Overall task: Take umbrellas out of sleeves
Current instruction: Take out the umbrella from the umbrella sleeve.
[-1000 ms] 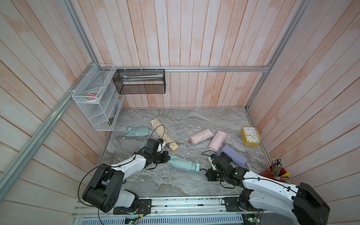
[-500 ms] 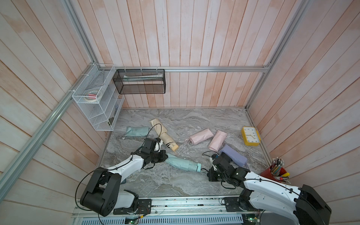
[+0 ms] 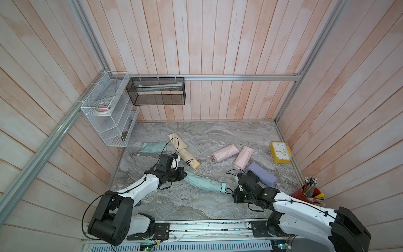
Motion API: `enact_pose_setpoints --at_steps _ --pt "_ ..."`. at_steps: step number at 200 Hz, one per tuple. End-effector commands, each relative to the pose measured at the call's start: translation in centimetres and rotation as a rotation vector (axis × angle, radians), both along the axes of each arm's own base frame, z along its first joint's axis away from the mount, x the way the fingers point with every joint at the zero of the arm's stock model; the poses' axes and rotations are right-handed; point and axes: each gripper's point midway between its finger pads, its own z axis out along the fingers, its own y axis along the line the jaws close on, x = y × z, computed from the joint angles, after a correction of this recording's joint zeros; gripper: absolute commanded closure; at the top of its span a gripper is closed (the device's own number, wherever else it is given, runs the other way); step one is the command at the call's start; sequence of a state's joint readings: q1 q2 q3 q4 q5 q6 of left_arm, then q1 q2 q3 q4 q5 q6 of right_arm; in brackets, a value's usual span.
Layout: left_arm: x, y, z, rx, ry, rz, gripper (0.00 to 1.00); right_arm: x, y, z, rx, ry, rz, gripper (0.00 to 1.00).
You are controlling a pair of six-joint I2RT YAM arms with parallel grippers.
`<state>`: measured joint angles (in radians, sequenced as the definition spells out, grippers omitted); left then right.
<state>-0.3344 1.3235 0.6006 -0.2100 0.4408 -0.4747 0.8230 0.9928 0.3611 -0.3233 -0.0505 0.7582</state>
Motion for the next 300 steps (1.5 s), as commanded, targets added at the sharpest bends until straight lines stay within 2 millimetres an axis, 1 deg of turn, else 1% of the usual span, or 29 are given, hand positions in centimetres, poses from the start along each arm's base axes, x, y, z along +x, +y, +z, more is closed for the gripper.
enact_pose_setpoints --at_steps 1,174,216,300 --pt "0.6 0.4 1.0 0.007 -0.035 0.013 1.00 0.2 -0.4 0.3 -0.029 -0.004 -0.008 1.00" --pt "1.2 2.4 3.3 0.024 -0.098 0.094 1.00 0.1 -0.4 0.0 -0.019 -0.001 -0.011 1.00" --pt "1.2 3.0 3.6 0.034 -0.110 0.123 1.00 0.0 -0.3 0.1 -0.013 -0.001 -0.011 1.00" --pt "1.5 4.4 5.4 0.056 -0.162 0.182 1.00 -0.2 -0.5 -0.1 -0.007 0.003 -0.018 1.00"
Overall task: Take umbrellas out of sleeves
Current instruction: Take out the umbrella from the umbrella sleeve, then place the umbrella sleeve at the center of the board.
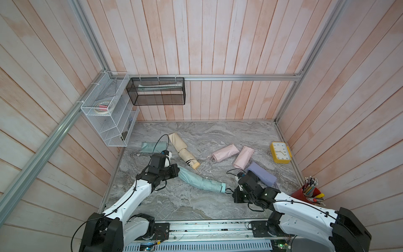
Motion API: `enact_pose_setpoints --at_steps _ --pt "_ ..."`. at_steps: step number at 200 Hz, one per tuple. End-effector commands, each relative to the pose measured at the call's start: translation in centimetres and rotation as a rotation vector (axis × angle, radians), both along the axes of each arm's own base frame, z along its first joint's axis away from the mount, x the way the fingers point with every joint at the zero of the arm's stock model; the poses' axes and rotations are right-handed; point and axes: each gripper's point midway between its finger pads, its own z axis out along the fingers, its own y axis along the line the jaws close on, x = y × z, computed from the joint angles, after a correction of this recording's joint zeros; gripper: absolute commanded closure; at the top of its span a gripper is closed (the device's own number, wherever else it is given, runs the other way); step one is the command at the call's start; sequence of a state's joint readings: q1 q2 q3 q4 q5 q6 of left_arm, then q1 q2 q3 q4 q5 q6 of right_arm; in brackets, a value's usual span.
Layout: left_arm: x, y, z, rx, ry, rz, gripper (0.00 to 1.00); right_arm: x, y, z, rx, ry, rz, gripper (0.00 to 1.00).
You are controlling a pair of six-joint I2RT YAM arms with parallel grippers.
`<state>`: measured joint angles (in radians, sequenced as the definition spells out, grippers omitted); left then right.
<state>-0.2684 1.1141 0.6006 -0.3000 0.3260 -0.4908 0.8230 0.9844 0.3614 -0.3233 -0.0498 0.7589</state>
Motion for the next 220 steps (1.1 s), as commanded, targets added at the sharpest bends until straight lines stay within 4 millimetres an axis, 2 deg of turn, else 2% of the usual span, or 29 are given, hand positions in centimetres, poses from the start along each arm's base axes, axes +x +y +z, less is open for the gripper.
enact_pose_setpoints --at_steps 1,71,118,167,220 --pt "0.6 0.7 1.2 0.016 -0.030 0.033 1.00 -0.2 -0.5 -0.3 -0.013 0.009 -0.018 1.00" --pt "1.1 1.5 2.6 0.010 -0.063 0.062 1.00 -0.2 -0.6 -0.3 -0.011 0.006 -0.019 1.00" --pt "2.8 0.7 5.2 -0.026 -0.108 0.039 1.00 -0.1 -0.4 -0.3 0.003 0.000 -0.020 1.00" --pt "6.2 -0.8 7.9 -0.067 -0.148 0.004 1.00 0.1 0.2 -0.1 0.032 -0.010 -0.014 1.00" --pt "12.7 -3.5 8.0 -0.120 -0.133 -0.040 1.00 0.8 0.8 0.9 0.051 -0.041 -0.004 1.00"
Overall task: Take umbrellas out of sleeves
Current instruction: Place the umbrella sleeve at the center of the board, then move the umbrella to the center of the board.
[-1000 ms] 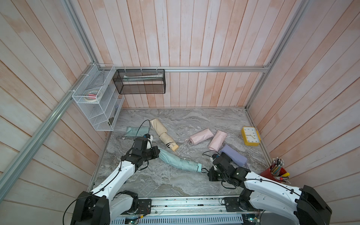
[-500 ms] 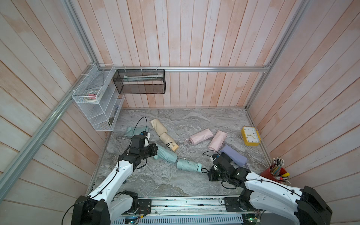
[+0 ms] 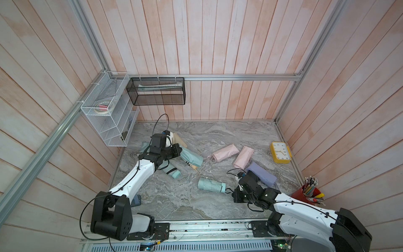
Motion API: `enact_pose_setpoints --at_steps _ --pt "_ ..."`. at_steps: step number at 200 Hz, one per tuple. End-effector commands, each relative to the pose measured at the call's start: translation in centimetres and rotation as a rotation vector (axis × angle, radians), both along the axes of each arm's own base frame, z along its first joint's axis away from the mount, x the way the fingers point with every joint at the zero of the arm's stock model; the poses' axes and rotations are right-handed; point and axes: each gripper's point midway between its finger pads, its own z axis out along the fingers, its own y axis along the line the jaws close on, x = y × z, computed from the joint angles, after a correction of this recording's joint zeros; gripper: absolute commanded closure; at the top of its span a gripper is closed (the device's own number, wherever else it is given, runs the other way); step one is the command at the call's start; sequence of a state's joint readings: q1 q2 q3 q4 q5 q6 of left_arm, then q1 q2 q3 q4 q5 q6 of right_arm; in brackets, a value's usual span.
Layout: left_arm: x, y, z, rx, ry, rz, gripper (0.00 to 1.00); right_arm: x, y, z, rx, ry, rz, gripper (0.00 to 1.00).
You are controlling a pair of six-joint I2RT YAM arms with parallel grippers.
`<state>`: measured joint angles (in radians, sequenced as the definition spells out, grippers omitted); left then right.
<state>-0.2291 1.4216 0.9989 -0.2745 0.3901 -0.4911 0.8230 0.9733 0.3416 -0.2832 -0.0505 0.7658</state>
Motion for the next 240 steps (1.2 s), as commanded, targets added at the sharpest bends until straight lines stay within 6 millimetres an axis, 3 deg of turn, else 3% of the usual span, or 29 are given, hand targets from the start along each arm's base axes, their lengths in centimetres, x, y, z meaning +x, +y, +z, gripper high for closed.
enact_pose_setpoints --at_steps 1,17,61,94,101,125,166,205,240 --pt "3.0 -1.4 1.0 -0.048 -0.030 -0.034 1.00 0.6 0.6 0.9 0.025 -0.022 0.002 1.00" --pt "5.2 -2.1 0.7 -0.061 -0.025 -0.043 1.00 0.7 0.9 1.2 0.035 -0.030 0.014 0.97" --pt "10.5 -4.1 -1.1 -0.084 0.009 -0.087 1.00 1.4 2.1 3.5 0.051 -0.105 0.104 0.72" --pt "11.7 -5.2 -1.3 -0.114 0.016 -0.124 0.48 2.2 3.2 6.1 0.061 -0.180 0.170 0.56" --pt "11.3 -5.2 -0.9 -0.125 0.003 -0.126 0.44 2.4 3.4 6.7 0.061 -0.196 0.184 0.54" --pt "8.7 -4.5 0.2 -0.141 -0.032 -0.116 0.46 3.1 4.4 7.6 0.045 -0.230 0.239 0.49" --pt "1.7 -3.0 0.9 -0.152 -0.041 -0.113 0.47 4.3 7.4 7.2 -0.078 -0.249 0.383 0.40" --pt "-4.2 -1.7 1.4 -0.177 -0.045 -0.103 0.47 4.8 10.6 4.7 -0.188 -0.210 0.539 0.32" --pt "-7.4 -1.1 2.0 -0.213 -0.052 -0.094 0.47 4.8 12.0 1.7 -0.229 -0.138 0.629 0.28"
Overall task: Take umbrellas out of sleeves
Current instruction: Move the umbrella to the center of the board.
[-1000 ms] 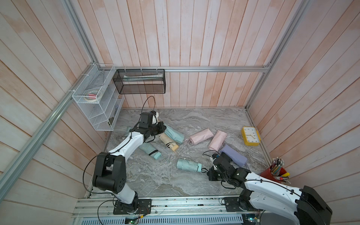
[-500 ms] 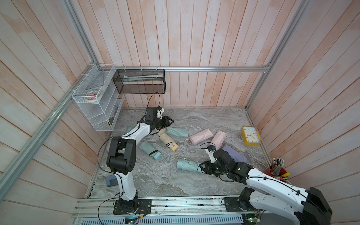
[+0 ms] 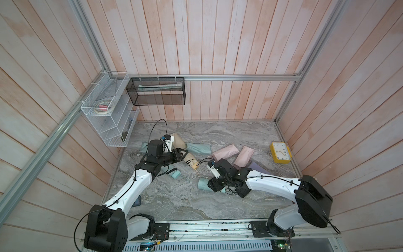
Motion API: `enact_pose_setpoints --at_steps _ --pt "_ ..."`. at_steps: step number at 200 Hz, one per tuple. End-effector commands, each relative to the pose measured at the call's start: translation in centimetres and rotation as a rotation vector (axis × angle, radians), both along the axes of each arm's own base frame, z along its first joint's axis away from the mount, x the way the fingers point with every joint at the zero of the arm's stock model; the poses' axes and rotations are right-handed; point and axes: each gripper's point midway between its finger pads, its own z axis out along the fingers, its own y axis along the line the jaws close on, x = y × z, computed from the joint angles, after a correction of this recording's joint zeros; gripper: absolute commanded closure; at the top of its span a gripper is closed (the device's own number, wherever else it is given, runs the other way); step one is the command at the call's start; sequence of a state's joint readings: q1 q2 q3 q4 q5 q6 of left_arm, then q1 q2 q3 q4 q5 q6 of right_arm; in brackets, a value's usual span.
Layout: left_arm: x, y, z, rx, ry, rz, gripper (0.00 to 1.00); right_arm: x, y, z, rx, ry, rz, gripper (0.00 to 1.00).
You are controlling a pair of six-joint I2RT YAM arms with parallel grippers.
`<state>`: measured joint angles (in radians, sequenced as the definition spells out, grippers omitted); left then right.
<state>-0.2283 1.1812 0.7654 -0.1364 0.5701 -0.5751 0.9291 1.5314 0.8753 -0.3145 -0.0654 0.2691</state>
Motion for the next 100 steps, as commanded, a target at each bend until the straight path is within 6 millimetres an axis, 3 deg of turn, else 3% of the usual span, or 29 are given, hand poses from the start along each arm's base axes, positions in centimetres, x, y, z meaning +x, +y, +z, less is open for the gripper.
enact_pose_setpoints --at_steps 1,36,58,100 --pt "-1.7 0.3 0.0 -0.029 0.015 0.006 0.47 -0.5 0.4 -1.7 -0.069 0.031 0.088 0.28" --pt "-3.4 0.8 -0.7 -0.030 0.016 0.016 0.47 -0.7 0.7 -4.1 -0.129 0.071 0.102 0.29" --pt "-4.0 0.9 -1.3 -0.030 0.026 0.015 0.47 -0.3 -0.1 -5.0 -0.171 0.088 0.034 0.32" --pt "-4.1 0.9 -1.5 -0.029 0.024 0.009 0.47 0.5 -3.9 -6.0 -0.099 0.211 -0.245 0.56"
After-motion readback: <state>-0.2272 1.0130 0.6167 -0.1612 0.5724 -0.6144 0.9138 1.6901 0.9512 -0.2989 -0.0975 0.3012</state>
